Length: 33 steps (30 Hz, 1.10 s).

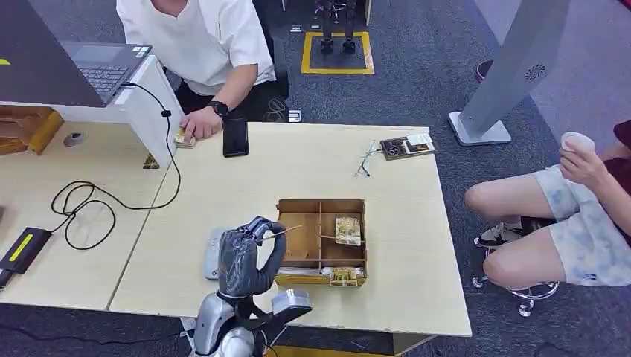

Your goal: Pass the card to the sensor for recognition and then transmit it.

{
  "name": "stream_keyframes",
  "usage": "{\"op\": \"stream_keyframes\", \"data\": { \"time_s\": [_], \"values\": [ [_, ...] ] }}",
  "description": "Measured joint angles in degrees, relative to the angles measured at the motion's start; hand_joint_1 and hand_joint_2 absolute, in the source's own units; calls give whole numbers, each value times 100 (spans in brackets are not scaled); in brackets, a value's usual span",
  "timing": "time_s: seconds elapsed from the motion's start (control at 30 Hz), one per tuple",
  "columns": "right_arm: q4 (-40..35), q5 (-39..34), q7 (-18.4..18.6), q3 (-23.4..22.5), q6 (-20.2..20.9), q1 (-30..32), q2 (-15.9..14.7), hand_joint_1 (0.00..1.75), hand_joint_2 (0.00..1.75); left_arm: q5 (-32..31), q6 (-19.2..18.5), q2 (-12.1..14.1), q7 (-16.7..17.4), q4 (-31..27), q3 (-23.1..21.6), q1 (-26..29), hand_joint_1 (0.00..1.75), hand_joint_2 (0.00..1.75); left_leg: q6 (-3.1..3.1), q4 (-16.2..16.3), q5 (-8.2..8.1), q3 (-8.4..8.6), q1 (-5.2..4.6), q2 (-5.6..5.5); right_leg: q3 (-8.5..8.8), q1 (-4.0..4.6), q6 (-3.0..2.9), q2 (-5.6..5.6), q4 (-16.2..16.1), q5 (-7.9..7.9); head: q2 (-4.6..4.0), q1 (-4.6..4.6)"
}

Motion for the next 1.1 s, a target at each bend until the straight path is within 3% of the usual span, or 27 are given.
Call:
{"op": "stream_keyframes", "data": {
  "time_s": [0.27, 0.47, 0.57, 0.7, 0.8, 0.93, 1.1],
  "values": [
    [2, 4, 4, 13, -74, 20, 0, 0, 175, 472, -2, -79, -321, -520, 500, 3, 175, 175, -3, -1, 2, 1, 1, 0, -1, 1, -2, 1, 2, 0, 0, 2],
    [2, 31, 13, 57, -77, 19, 0, 0, 175, 463, -7, -92, -236, -592, 653, -23, 175, 175, -3, 0, 2, 1, -1, 1, -1, 0, -1, 1, 1, 0, 0, 0],
    [2, 37, 28, 92, -77, 18, 0, 0, 175, 220, -7, -94, 18, -583, 706, -116, 175, 175, -2, 0, 2, 0, -1, -1, -1, 0, -1, 0, 1, 1, 0, 2],
    [0, 37, 24, 140, -85, 13, 0, 0, 175, -474, -7, -90, 669, -441, 871, -459, 175, 175, -2, 0, 4, 0, -1, -1, 0, 0, -2, 0, 1, 4, 0, 0],
    [0, 39, 22, 146, -85, 12, 0, 0, 175, -712, -7, -87, 871, -330, 963, -629, 175, 175, -2, 0, 4, 0, 0, 0, 0, 0, -2, 0, 2, 3, 0, 0],
    [0, 37, 24, 157, -81, 4, 0, 0, 175, -1207, -7, -13, 1511, -76, 1042, -900, 175, 175, -2, 0, 4, 0, 0, -1, 0, 0, -2, 0, 2, 3, 0, 2],
    [0, 33, 24, 160, -74, 4, 0, 0, 175, -1235, -7, 158, 2044, 366, 1079, -1251, 175, 175, -2, 0, 4, 0, 1, -1, 0, 0, -2, 0, 2, 3, 0, 0]
  ]
}}
